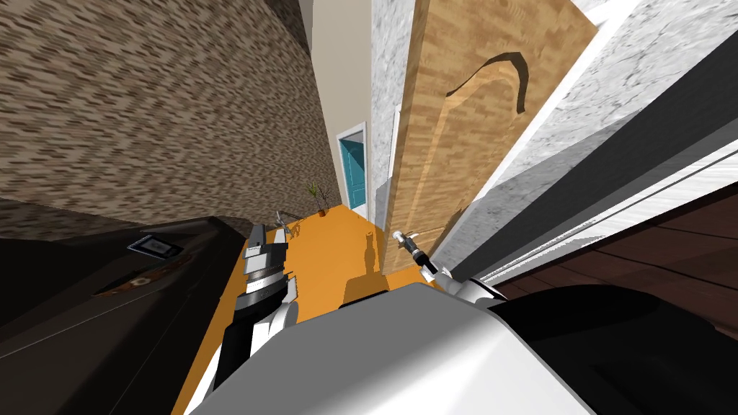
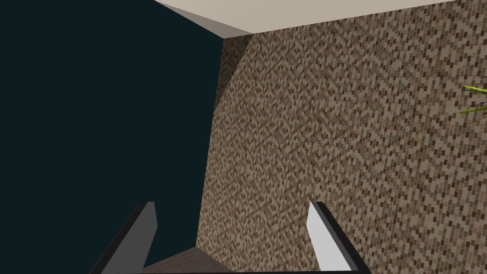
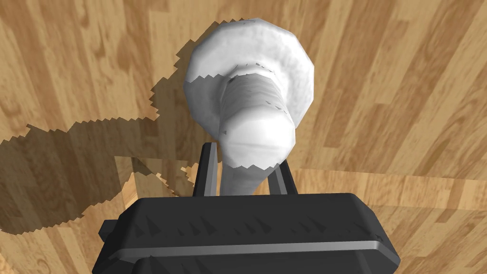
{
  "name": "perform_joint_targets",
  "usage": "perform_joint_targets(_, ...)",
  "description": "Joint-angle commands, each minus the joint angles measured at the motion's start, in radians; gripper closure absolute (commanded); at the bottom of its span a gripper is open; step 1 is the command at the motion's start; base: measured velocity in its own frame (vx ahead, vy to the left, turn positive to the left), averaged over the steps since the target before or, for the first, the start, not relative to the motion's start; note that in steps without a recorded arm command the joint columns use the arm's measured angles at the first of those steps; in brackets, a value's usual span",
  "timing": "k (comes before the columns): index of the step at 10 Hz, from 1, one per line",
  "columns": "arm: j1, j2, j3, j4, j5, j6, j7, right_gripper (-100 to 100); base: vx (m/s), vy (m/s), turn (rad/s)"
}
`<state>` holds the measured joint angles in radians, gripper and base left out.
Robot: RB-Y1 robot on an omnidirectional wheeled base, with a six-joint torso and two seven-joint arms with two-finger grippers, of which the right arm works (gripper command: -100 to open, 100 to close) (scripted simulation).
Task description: Pull the door open
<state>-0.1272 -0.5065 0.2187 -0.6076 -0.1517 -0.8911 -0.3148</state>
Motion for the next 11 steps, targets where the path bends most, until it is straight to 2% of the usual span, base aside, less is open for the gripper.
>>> perform_joint_targets(1, 0.012, -0.016, 0.029, -0.015, 0.015, -0.028, -0.021, 100, 0.01, -0.022, -0.062)
perform_joint_targets(10, 0.012, -0.016, 0.029, -0.015, 0.015, -0.028, -0.021, 100, 0.0, 0.0, 0.001)
perform_joint_targets(11, 0.038, -0.04, 0.045, -0.016, 0.018, -0.064, -0.041, 100, -0.003, 0.007, 0.02)
